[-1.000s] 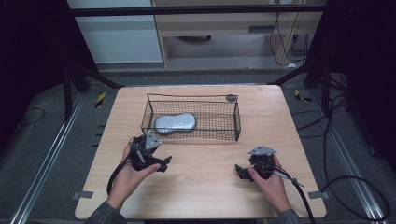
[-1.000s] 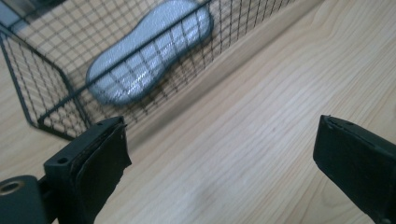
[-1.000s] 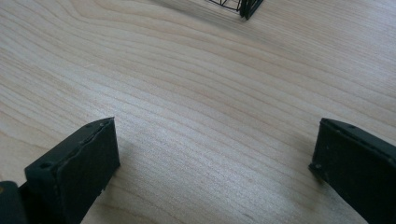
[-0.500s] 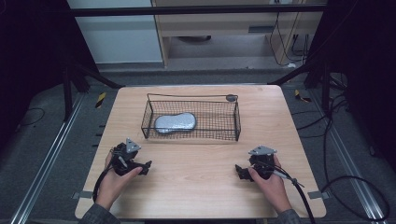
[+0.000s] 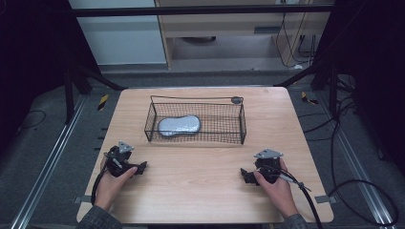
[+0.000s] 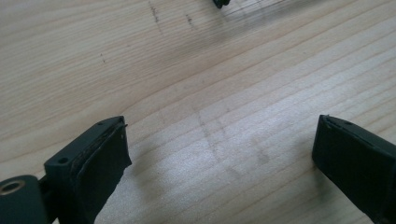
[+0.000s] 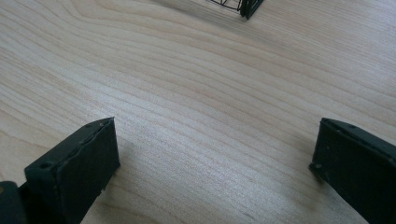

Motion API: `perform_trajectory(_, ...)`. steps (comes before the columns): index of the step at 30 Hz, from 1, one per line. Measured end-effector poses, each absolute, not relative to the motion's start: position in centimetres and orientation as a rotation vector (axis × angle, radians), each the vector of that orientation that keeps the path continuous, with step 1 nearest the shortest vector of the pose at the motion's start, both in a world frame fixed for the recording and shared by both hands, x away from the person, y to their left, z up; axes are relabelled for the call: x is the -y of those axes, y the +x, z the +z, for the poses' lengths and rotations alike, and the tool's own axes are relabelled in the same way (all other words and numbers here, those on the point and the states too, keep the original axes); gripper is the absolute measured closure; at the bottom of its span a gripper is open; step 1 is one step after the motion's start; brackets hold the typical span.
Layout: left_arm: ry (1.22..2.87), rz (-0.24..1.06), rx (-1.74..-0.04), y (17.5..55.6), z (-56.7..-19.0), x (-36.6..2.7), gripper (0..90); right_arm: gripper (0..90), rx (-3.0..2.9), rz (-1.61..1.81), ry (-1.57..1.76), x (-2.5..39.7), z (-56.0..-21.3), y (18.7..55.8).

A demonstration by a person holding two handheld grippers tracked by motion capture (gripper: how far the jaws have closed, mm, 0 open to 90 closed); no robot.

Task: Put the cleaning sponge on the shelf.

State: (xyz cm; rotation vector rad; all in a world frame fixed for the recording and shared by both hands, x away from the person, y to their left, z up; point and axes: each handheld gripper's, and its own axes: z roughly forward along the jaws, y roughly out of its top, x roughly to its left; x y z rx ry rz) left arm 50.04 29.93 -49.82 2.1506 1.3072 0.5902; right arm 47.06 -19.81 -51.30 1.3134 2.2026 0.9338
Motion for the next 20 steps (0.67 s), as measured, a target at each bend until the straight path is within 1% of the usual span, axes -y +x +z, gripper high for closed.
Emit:
perform_trajectory(6,2.09,0.549,-1.321,50.42,-50.4,-30.56,0.5,0.7,-2.203,0.934,1.313,19.81,-51.3,47.06)
perform_trajectory(11,2.054,0.562,-1.293,50.56,-50.8,-30.98,0.0,0.7,-2.203,0.934,1.313,19.81,-51.3,47.06)
perform_trajectory(20,2.056,0.56,-1.291,50.59,-50.79,-31.02,0.0,0.4,-2.193,0.934,1.335,20.6,-51.28,47.13)
